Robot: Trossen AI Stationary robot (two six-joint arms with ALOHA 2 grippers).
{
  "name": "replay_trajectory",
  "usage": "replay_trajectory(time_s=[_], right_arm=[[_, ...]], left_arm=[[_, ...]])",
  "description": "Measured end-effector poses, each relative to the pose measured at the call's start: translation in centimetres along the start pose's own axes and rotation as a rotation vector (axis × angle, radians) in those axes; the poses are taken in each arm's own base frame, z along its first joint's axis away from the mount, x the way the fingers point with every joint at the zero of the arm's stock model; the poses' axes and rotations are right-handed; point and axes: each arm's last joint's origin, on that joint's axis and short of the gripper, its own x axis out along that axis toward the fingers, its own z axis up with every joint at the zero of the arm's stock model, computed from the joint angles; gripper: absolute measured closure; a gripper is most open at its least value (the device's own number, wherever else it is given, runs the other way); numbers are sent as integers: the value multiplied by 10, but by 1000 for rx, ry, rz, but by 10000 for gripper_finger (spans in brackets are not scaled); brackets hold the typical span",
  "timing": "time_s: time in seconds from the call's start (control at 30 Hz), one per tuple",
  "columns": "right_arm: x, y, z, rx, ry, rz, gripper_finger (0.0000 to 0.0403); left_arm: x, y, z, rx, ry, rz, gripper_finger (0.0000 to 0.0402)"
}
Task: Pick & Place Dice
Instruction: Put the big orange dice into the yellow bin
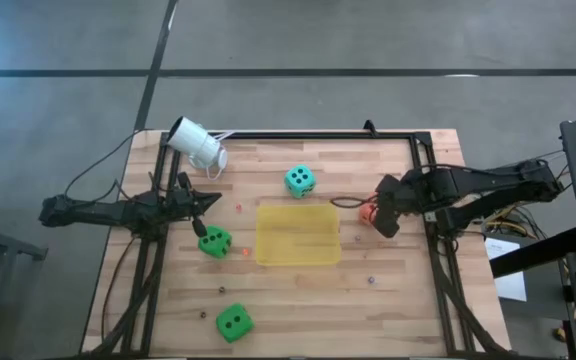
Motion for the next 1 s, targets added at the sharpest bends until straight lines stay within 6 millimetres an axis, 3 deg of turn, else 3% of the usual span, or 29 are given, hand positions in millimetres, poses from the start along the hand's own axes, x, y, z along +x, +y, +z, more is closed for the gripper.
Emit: replay_trajectory(time_s=[0.27, 0.57, 1.0], right_arm=[[18, -15, 21, 20, 92, 10, 3], [40, -15, 37, -51, 143, 13, 3], [68, -31, 24, -25, 159, 69, 3]], left_arm=[[0, 0, 0, 0, 0, 0, 394], [0, 0, 0, 0, 0, 0, 394], [0, 0, 0, 0, 0, 1, 394]])
